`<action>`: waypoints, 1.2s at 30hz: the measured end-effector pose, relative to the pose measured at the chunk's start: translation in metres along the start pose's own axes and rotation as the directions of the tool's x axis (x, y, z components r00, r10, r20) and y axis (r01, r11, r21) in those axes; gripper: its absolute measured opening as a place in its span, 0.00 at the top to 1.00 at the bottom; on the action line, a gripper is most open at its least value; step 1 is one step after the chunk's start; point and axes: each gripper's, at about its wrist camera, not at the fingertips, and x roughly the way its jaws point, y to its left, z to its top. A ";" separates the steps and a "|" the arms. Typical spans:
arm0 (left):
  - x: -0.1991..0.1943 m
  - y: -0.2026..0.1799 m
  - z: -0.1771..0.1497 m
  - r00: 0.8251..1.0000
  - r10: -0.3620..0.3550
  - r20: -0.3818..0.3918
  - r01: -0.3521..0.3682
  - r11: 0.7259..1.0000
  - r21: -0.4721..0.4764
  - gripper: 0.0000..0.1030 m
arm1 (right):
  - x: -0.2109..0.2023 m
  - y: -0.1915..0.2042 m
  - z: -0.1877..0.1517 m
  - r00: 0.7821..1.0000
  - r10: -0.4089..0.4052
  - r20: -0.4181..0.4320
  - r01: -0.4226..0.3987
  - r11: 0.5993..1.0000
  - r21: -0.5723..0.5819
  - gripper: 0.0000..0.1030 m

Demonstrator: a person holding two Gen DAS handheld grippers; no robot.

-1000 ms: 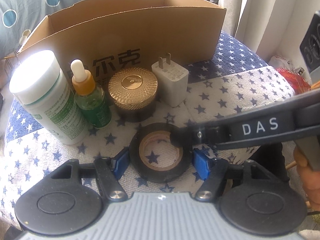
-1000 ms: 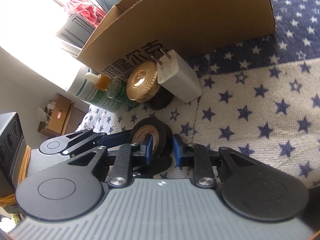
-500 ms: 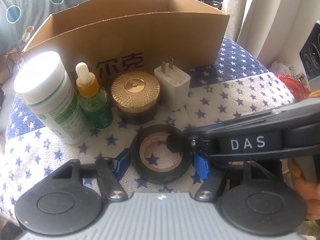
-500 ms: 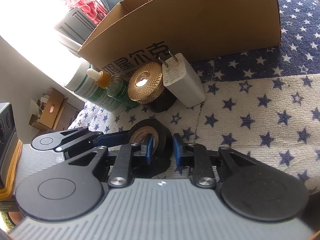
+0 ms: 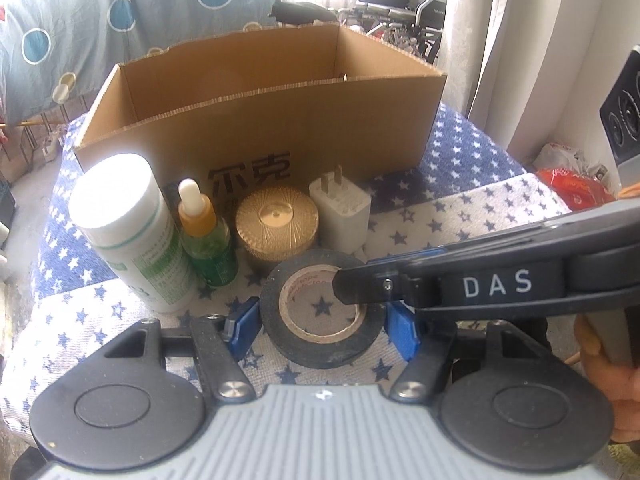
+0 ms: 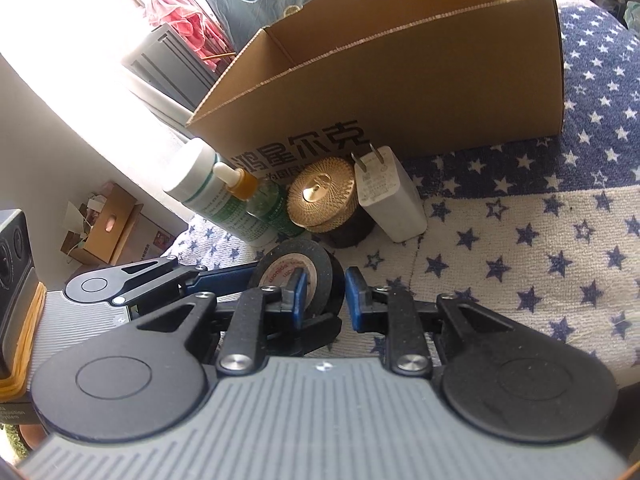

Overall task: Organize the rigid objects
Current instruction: 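Carry the black tape roll into the box and open the right gripper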

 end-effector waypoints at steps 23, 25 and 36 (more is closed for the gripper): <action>-0.061 -0.001 0.023 0.982 0.050 0.183 -0.055 0.998 0.026 0.34 | -0.055 0.050 0.017 0.989 0.016 0.148 0.001 0.993 -0.116 0.80; -0.066 0.002 0.026 0.979 0.054 0.198 -0.060 0.998 0.029 0.34 | -0.059 0.054 0.021 0.987 0.022 0.159 -0.003 0.993 -0.122 0.80; -0.070 0.032 0.087 0.968 0.076 0.240 -0.095 0.993 0.071 0.34 | -0.061 0.080 0.082 0.977 0.068 0.204 -0.029 0.982 -0.189 0.80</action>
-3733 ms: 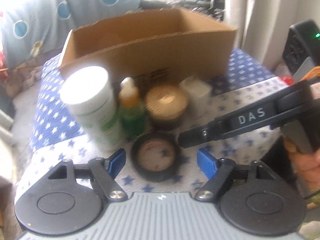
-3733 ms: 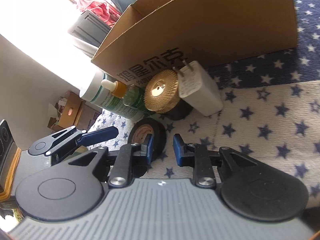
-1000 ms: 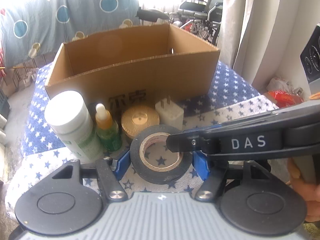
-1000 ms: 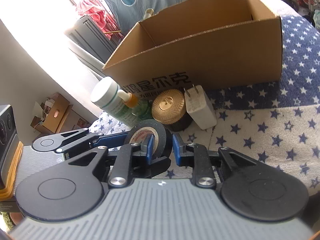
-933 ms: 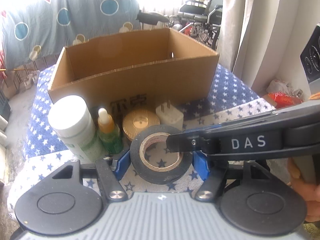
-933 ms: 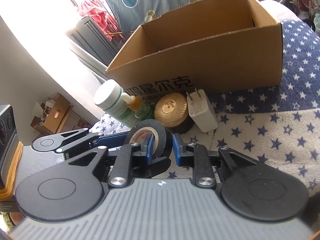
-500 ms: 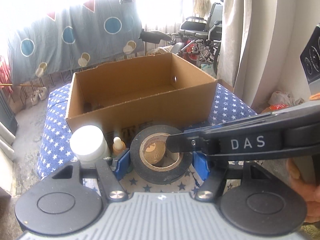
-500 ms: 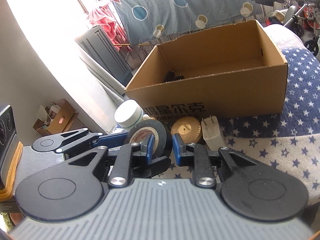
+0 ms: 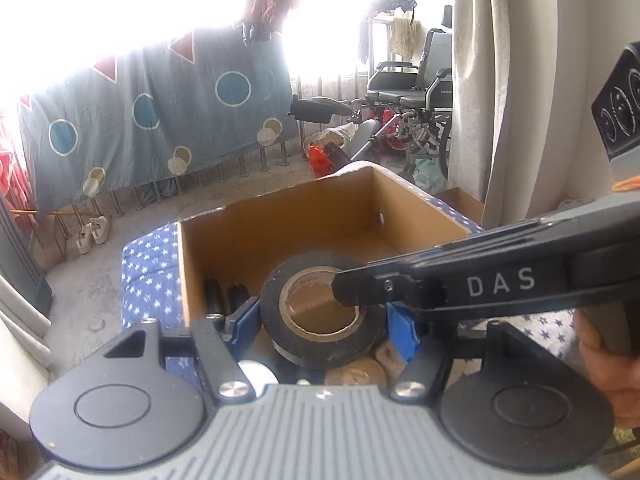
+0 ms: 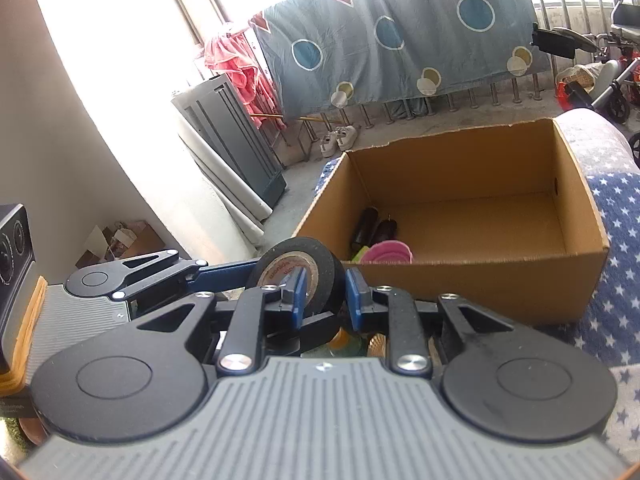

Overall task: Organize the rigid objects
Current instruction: 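Carry the black tape roll into the box and open the right gripper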

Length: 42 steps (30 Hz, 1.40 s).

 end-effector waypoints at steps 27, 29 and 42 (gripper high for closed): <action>0.307 0.081 0.069 0.836 -0.115 -0.537 0.077 0.993 -0.093 0.34 | 0.259 -0.179 0.116 0.869 -0.004 -0.495 0.160 0.948 0.274 0.79; 0.317 0.082 0.066 0.823 -0.111 -0.558 0.067 0.993 -0.099 0.34 | 0.279 -0.187 0.114 0.854 -0.008 -0.521 0.175 0.946 0.272 0.79; 0.308 0.098 0.073 0.833 -0.092 -0.545 0.023 0.991 -0.133 0.22 | 0.305 -0.185 0.117 0.866 0.030 -0.499 0.136 0.947 0.292 0.71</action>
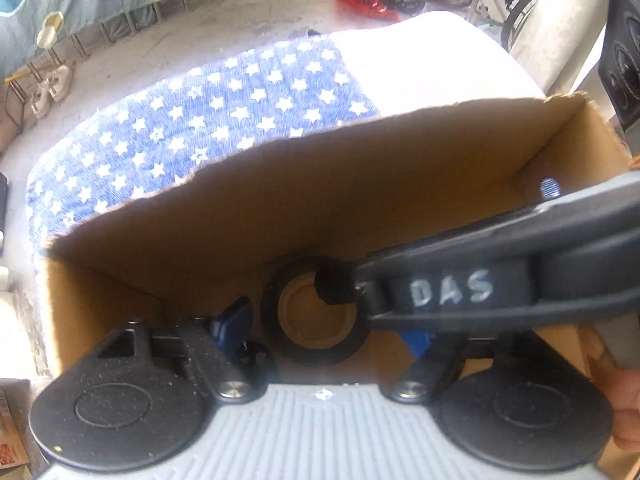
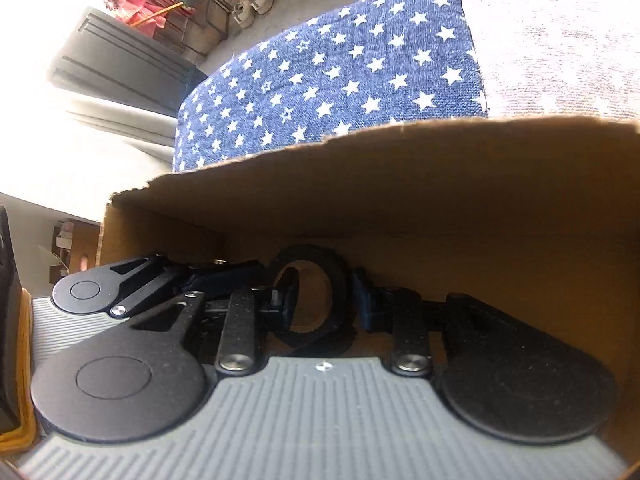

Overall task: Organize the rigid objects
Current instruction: 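Carry the black tape roll into the box and open the right gripper, then move the right gripper to the white plug charger and close on it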

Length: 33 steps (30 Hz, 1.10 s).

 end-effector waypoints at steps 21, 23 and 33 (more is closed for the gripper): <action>-0.200 -0.069 -0.181 0.917 -0.129 0.377 0.085 0.988 0.129 0.17 | -0.218 -0.023 -0.217 0.876 0.239 0.418 -0.204 0.971 -0.126 0.60; -0.202 -0.087 -0.208 0.905 -0.156 0.396 0.101 0.982 0.157 0.17 | -0.210 -0.034 -0.243 0.877 0.222 0.426 -0.198 0.975 -0.099 0.60; -0.133 -0.148 -0.265 0.901 -0.177 0.397 0.109 0.976 0.187 0.24 | -0.139 -0.056 -0.298 0.910 0.174 0.376 -0.182 0.983 -0.014 0.60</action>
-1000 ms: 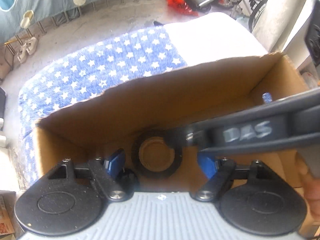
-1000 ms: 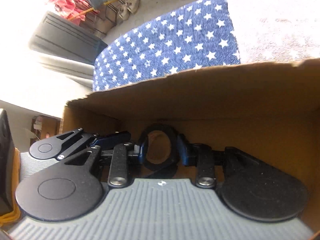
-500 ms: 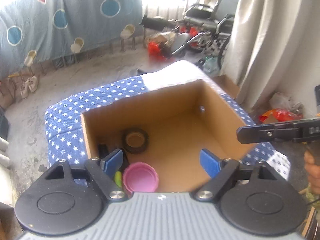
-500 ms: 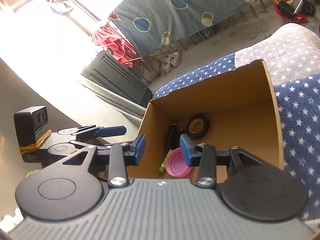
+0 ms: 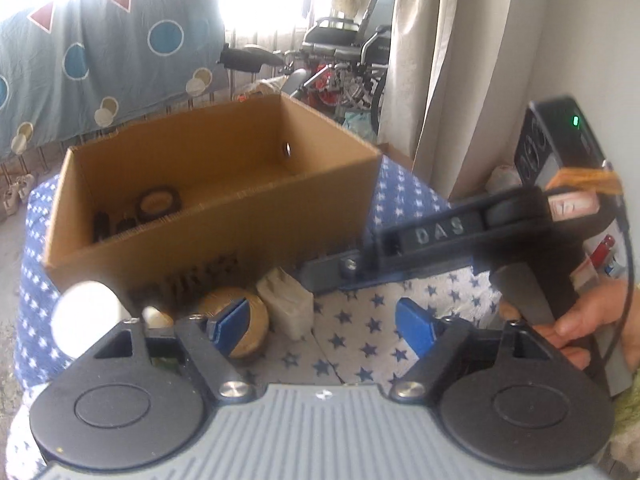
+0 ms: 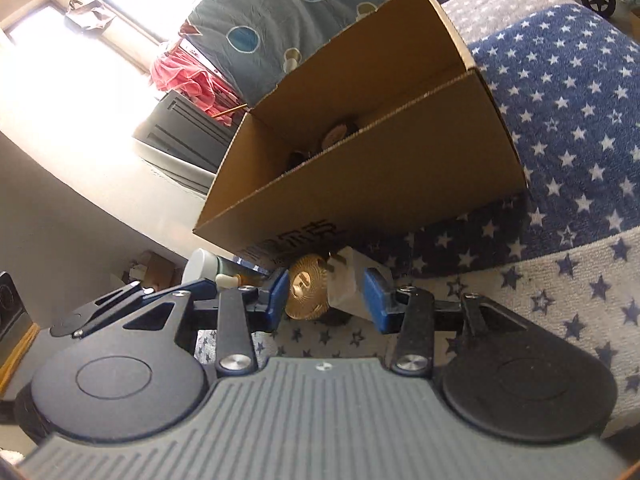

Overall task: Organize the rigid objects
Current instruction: 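Move the right gripper to the white plug charger and close on it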

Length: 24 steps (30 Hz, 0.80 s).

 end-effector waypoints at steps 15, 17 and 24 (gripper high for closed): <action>0.050 -0.009 -0.004 0.995 0.097 -0.019 -0.098 0.992 -0.074 0.46 | 0.036 -0.017 0.003 1.000 0.011 -0.029 -0.009 0.999 0.054 0.64; 0.052 -0.008 -0.004 0.994 0.108 -0.020 -0.109 0.991 -0.081 0.48 | 0.041 -0.020 0.004 0.999 0.014 -0.037 -0.011 0.998 0.058 0.64; 0.063 -0.005 -0.003 0.988 0.151 -0.026 -0.153 0.982 -0.107 0.54 | 0.056 -0.024 0.005 0.998 0.026 -0.050 -0.022 0.997 0.070 0.69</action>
